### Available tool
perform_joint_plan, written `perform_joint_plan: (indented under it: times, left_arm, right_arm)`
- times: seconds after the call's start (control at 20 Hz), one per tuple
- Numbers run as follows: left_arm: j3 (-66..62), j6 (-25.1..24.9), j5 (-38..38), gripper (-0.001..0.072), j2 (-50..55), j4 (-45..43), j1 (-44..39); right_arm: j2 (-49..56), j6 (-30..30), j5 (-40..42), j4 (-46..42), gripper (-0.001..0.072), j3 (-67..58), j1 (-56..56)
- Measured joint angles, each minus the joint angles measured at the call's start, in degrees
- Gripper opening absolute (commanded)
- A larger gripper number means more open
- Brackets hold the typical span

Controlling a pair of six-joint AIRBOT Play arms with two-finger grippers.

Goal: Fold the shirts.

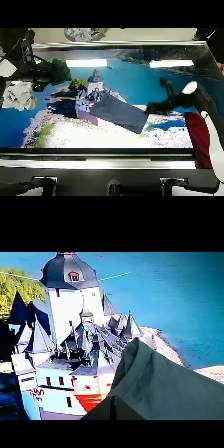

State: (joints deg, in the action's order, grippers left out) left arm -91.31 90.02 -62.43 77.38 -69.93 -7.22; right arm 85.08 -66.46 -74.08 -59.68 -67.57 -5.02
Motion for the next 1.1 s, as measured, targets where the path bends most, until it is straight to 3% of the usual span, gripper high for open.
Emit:
perform_joint_plan:
  times: [0.25, 0.35, 0.45, 0.5, 0.8, 1.1]
  left_arm:
    - [0.2, -0.09, -1.81, 0.0034, -0.04, -0.13, 0.11]
    - [0.2, -0.15, -2.34, 0.0034, -0.07, -0.11, 0.02]
    - [0.2, -0.15, -2.69, 0.0034, -0.07, -0.15, -0.02]
    - [0.2, -0.17, -2.71, 0.0034, -0.07, -0.15, -0.13]
    - [0.2, -0.26, -2.73, 0.0034, -0.07, -0.15, -0.26]
    - [0.22, -1.4, -2.73, 0.0035, -0.02, -0.17, -0.26]
  right_arm:
    - [-0.94, 3.26, 10.82, 13.31, 0.0658, 15.78, -1.2]
    - [-0.74, 6.21, 14.91, 20.9, 0.0512, 19.04, -1.36]
    - [-0.48, 8.61, 16.94, 26.14, 0.0072, 20.76, -1.4]
    - [-0.39, 9.81, 17.49, 28.57, 0.0041, 21.27, -1.44]
    - [-3.85, 17.64, 13.38, 36.41, 0.0038, 16.28, -6.1]
    - [-7.87, 9.75, 0.94, 22.84, 0.0038, -2.29, -22.51]
